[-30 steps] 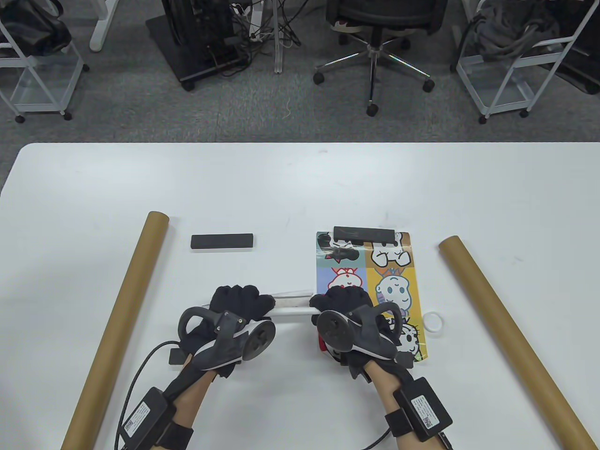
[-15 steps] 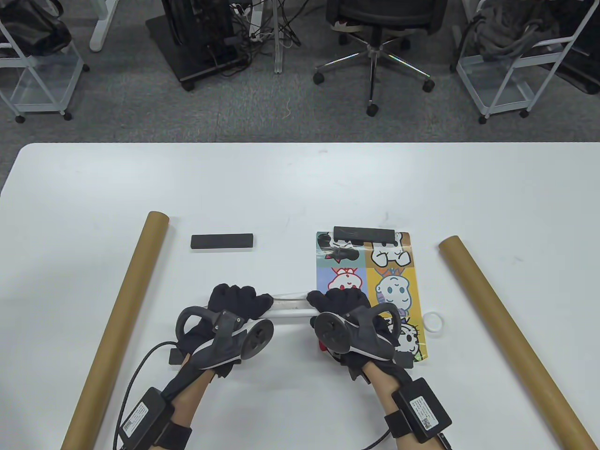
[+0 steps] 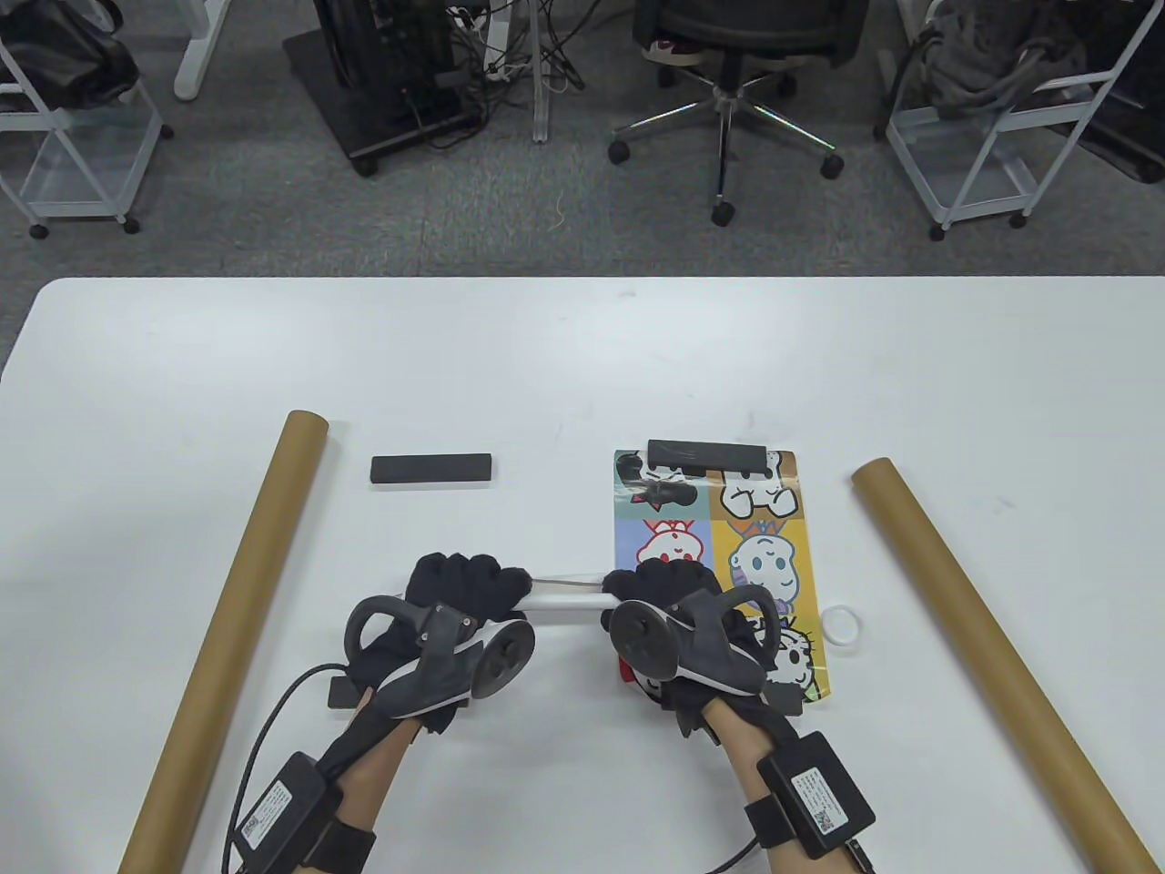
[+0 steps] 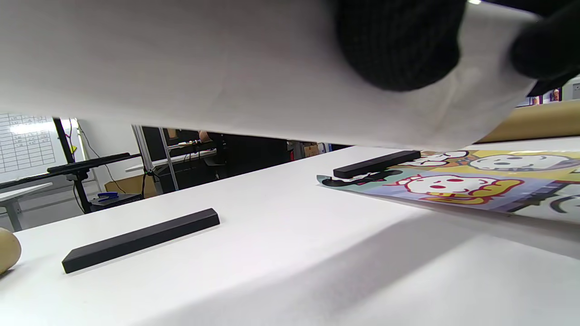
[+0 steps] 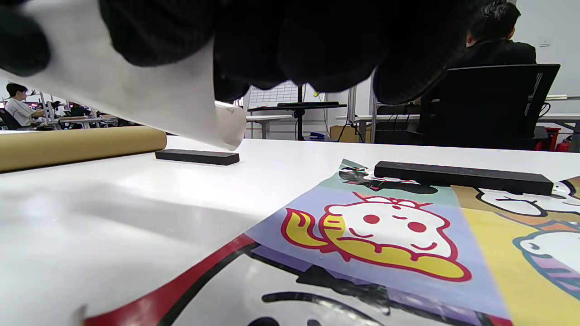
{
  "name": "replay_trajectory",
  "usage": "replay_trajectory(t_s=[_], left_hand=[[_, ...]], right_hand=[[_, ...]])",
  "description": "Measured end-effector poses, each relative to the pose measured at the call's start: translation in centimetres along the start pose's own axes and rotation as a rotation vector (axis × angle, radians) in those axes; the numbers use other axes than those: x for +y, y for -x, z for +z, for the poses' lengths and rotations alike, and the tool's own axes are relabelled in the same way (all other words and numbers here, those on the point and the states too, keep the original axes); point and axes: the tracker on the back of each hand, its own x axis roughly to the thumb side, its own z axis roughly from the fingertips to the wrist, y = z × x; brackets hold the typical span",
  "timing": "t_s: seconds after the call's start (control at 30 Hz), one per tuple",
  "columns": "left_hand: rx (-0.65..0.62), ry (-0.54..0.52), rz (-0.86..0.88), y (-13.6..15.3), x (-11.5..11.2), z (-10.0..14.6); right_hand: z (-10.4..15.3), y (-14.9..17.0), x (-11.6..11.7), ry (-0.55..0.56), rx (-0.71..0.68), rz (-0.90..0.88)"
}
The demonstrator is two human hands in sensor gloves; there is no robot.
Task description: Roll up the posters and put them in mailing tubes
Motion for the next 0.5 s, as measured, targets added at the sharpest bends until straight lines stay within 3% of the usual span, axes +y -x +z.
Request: replay_trajectory(t_s=[0.5], left_hand=[[-0.001, 0.006, 0.010, 0.06, 0.09, 0.01]], right_hand=[[0.06, -0.12, 0.27, 0.012, -0.014, 0.014]])
